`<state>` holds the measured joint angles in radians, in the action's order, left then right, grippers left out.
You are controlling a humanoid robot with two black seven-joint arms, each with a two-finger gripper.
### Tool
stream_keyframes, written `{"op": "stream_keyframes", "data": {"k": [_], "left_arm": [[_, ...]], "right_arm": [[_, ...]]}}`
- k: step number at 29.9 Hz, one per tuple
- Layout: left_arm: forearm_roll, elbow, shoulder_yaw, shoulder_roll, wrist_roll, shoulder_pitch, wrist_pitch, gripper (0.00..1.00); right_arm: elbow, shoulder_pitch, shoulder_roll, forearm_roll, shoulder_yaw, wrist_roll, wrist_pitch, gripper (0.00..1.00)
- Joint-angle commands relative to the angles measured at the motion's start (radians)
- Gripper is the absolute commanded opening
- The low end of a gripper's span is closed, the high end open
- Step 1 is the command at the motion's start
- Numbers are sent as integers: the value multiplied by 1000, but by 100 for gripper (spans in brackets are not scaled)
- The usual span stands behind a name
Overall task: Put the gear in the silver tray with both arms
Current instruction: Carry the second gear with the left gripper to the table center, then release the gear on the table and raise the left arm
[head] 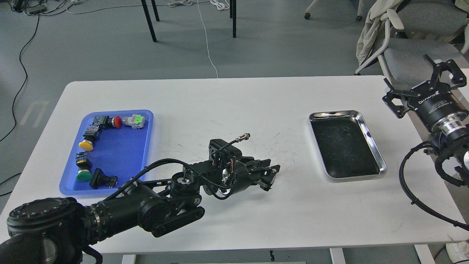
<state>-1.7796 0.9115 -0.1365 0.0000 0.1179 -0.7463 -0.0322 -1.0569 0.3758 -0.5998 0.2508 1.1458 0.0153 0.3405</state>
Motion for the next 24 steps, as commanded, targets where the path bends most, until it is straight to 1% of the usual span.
{"op": "stream_keyframes", "data": {"k": [1,3,5,6,7,8,11,17,19,21,24], "left_arm": [[48,10,0,0,-1,4,-17,46],[68,10,0,0,-1,5,-21,56],[84,10,-2,0,-1,4,-44,68],[94,10,-2,0,-1,4,-57,76],[112,10,-3,0,-1,2,-70,87],[127,10,-6,0,-3,1,-78,94],[170,12,-57,0,-7,-2,-100,97],[267,9,-300,0,-9,-30,-104,97],[293,-11,-371,0,6,-48,-120,98],[315,-46,-431,0,12,-58,-152,98],[412,-46,-517,0,8,-61,-158,98]], "right_arm": [[3,-1,0,-2,-1,0,2,98],[5,-1,0,-2,-5,0,2,98],[5,0,0,-2,-6,0,2,98],[5,0,0,-2,-6,0,2,98],[5,3,0,-4,-8,0,2,98],[6,5,0,-4,-9,0,2,98],[5,12,-2,-4,-14,0,2,98],[-3,46,-12,-13,-21,0,2,98],[-15,60,-14,-44,-26,-3,2,98],[-52,78,-17,-80,-32,-8,-11,98],[-124,100,-25,-143,-46,-14,-60,98]]}}
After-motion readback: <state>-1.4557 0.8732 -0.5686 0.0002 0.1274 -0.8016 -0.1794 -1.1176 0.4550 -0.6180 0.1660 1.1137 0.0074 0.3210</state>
